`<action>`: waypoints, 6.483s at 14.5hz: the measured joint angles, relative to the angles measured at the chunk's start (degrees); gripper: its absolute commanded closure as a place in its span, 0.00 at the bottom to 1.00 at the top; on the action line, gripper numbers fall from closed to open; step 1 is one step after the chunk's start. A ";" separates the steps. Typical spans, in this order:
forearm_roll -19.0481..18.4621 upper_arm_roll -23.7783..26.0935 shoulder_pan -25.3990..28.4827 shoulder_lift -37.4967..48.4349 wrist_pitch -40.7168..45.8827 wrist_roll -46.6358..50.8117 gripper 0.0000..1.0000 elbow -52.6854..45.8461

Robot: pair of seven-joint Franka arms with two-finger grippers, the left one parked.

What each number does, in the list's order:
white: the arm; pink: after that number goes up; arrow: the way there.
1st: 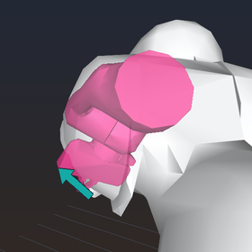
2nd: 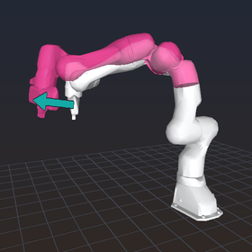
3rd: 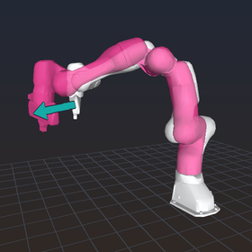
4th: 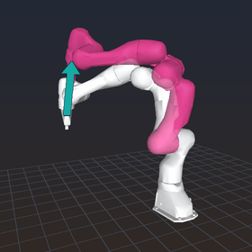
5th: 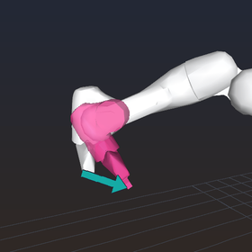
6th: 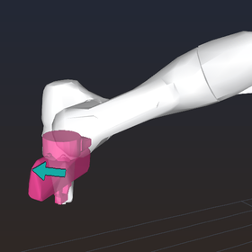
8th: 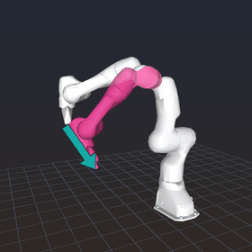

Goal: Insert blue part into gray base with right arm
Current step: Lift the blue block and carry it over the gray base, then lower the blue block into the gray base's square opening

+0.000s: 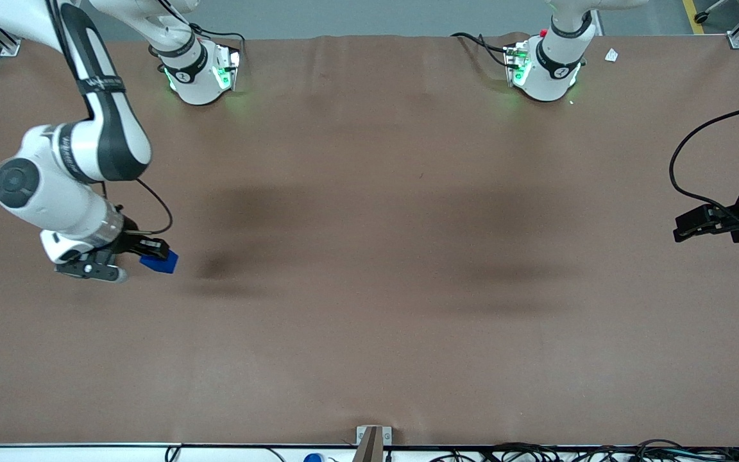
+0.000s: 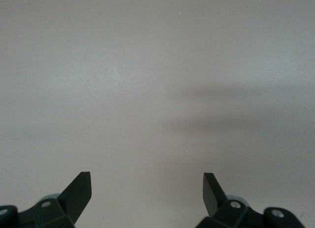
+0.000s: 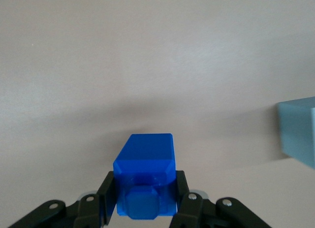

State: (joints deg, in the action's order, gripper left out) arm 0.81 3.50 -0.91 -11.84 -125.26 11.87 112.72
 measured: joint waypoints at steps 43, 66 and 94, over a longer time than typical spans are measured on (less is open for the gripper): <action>0.01 0.11 -24.07 -1.84 -2.33 -30.55 0.99 1.16; 0.63 0.42 -24.11 -5.39 -5.69 -30.65 0.99 1.16; 1.80 0.66 -25.09 -6.37 -6.38 -31.76 0.99 1.96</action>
State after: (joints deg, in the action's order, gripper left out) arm 2.61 4.16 -26.00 -18.21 -131.64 -19.90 114.68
